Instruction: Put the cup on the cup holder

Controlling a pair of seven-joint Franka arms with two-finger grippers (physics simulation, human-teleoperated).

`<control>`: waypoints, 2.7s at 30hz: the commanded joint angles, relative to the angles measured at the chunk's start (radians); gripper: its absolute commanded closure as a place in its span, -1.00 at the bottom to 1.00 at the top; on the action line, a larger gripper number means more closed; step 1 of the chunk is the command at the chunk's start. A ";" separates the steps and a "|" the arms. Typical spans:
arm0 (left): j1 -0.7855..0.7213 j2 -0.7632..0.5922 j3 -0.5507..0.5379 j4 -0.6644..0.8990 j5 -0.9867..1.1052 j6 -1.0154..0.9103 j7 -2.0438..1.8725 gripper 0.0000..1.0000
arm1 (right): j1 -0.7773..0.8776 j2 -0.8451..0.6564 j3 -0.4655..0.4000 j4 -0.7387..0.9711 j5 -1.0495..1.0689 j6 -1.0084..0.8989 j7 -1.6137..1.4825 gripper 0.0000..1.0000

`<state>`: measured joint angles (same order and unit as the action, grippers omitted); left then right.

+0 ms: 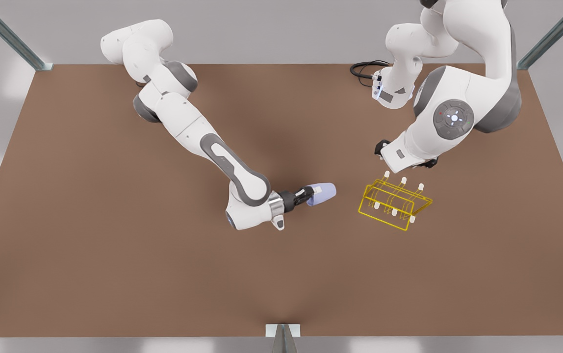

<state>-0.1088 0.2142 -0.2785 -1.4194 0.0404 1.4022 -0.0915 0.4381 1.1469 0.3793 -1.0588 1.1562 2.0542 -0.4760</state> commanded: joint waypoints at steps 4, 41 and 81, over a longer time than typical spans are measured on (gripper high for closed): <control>0.000 0.001 -0.001 0.000 -0.001 0.001 -0.004 -1.00 | 0.022 0.002 -0.040 0.000 -0.001 0.008 -0.122 0.24; -0.107 0.297 0.008 -0.288 0.036 0.925 1.012 -1.00 | -0.639 -0.911 -0.258 -0.311 -1.392 -0.767 0.550 -1.00; -0.201 0.542 0.007 -0.335 0.033 1.232 0.027 -1.00 | -0.659 -0.883 -0.255 -0.311 -1.392 -0.827 0.545 -1.00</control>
<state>-0.3098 0.7552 -0.2714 -1.7565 0.0716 2.6060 0.0970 -0.2209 0.2647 0.1242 -1.3709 -0.2356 1.2279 0.0459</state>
